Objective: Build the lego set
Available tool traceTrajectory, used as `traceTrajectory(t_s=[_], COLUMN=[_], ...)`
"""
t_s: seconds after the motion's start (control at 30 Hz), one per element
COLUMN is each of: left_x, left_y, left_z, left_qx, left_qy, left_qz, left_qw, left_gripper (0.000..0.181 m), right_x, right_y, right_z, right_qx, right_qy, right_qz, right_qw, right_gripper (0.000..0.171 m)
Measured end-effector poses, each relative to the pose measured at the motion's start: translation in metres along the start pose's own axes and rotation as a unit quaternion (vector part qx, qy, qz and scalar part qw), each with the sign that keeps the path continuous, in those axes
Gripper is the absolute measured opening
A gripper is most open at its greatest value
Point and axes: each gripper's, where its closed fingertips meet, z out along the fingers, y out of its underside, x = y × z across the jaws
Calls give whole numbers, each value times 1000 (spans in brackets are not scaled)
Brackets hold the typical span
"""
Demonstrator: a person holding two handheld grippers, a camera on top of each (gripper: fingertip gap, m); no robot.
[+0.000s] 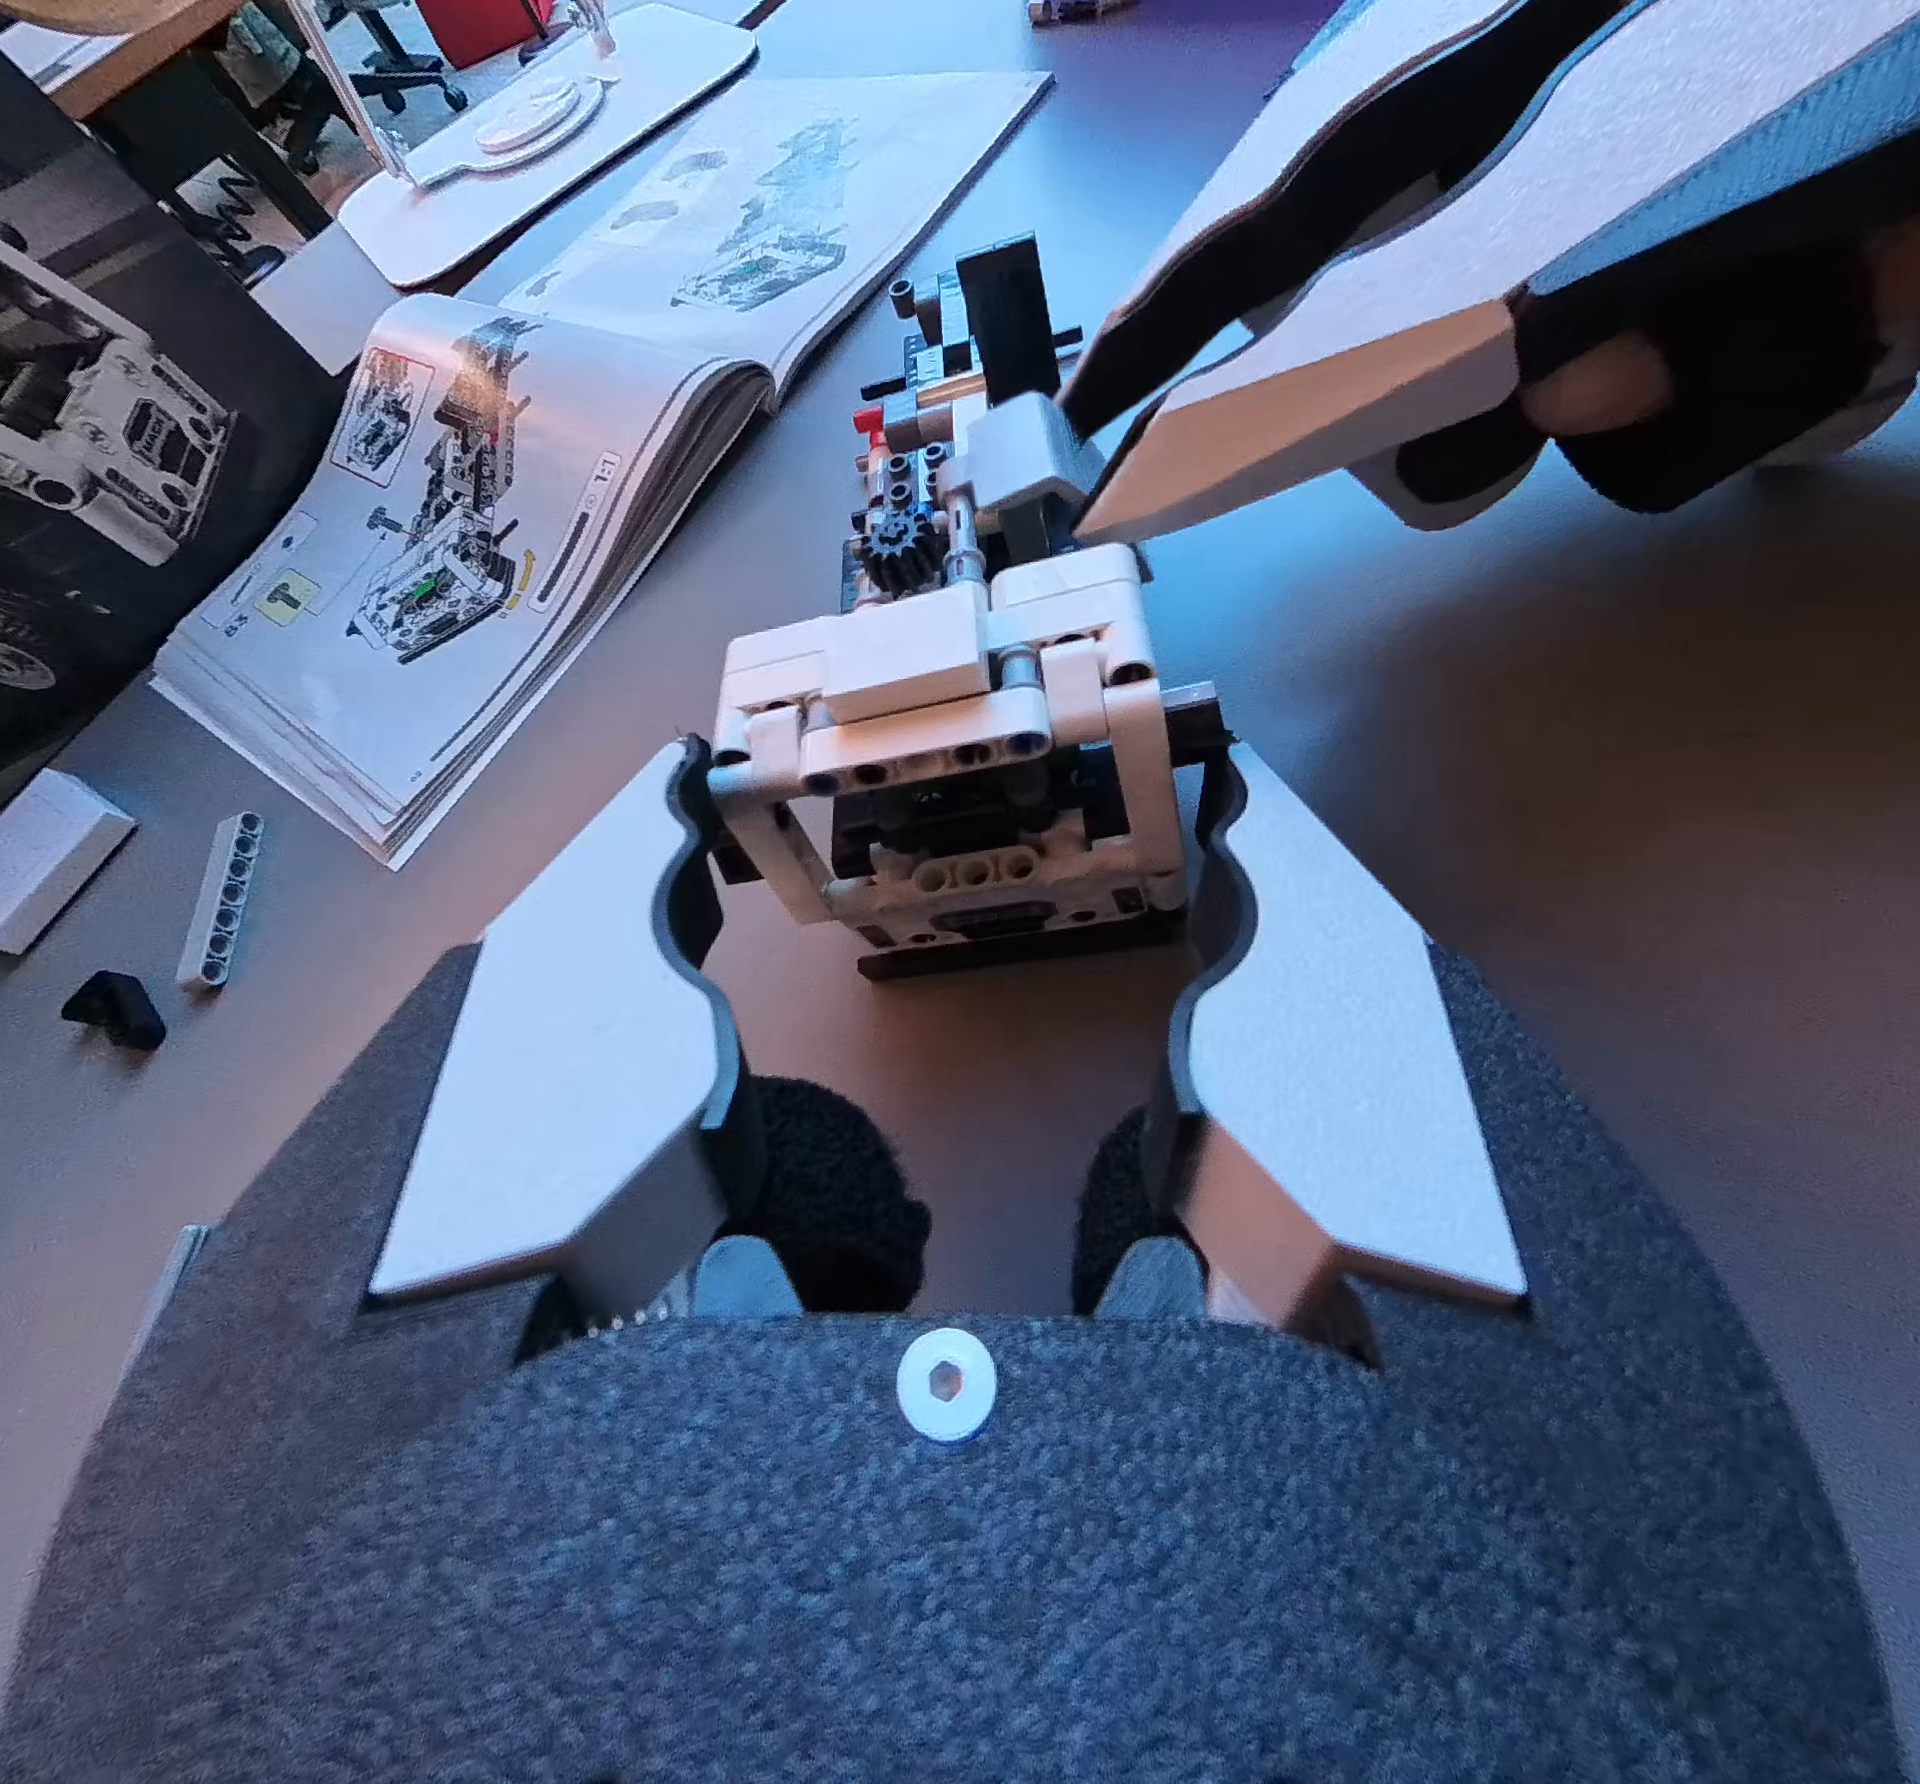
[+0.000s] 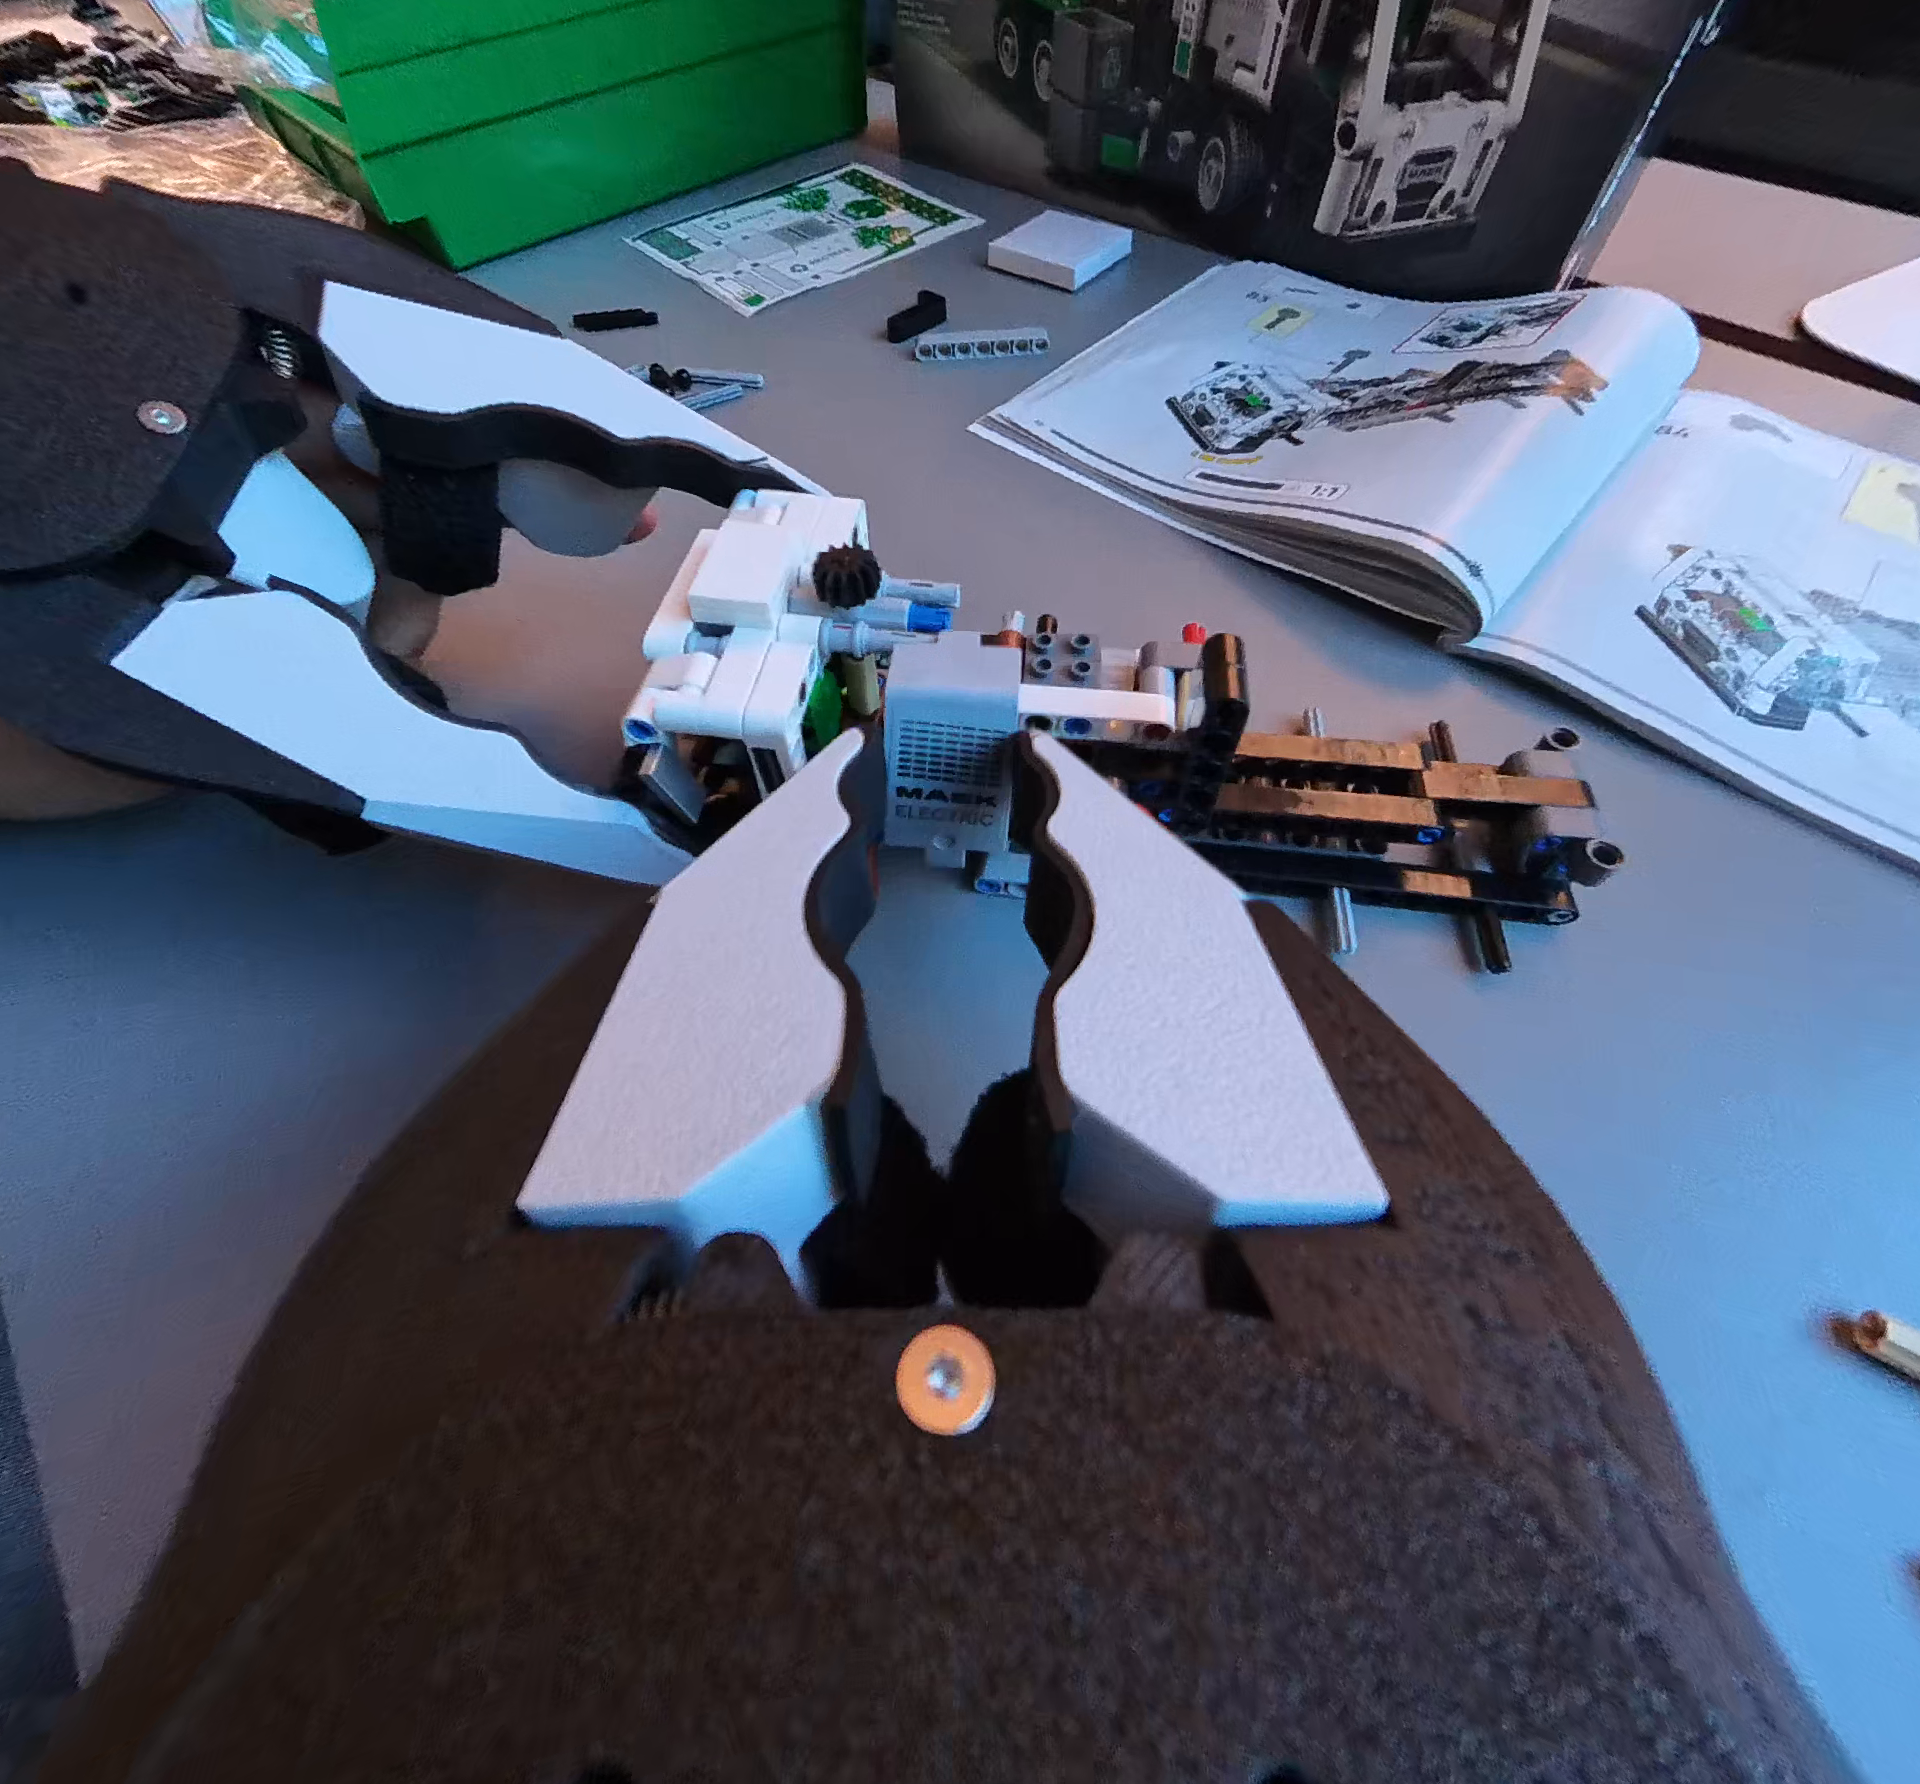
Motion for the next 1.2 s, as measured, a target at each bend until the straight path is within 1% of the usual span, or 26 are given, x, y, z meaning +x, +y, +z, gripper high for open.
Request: traceTrajectory(t_s=[0.13,0.43,0.6,0.73,0.8,1.03,1.2], left_x=[0,-2,-1,-2,-2,-3,-2], left_y=[0,0,0,0,0,1,1], left_z=[0,0,0,0,0,0,0], left_qx=[0,-1,-1,-1,-1,-2,-3], left_qy=[0,-1,-3,-3,-3,-5,-6], left_qz=[0,-7,-4,-4,-3,-6,-1], left_qw=[1000,1000,1000,1000,1000,1000,1000], left_gripper=[92,92,92,92,92,92,92], right_x=[0,-2,-2,-2,-2,-2,-2], right_y=[2,3,3,3,3,2,2], right_z=[1,3,3,3,3,5,5], right_qx=[-6,-12,-14,-14,-13,-11,-12], right_qy=[-9,3,-18,-24,-34,-13,-16], right_qz=[7,-17,21,33,57,28,48], right_qw=[1000,1000,1000,999,998,999,999], right_gripper=[23,23,22,22,22,23,22])
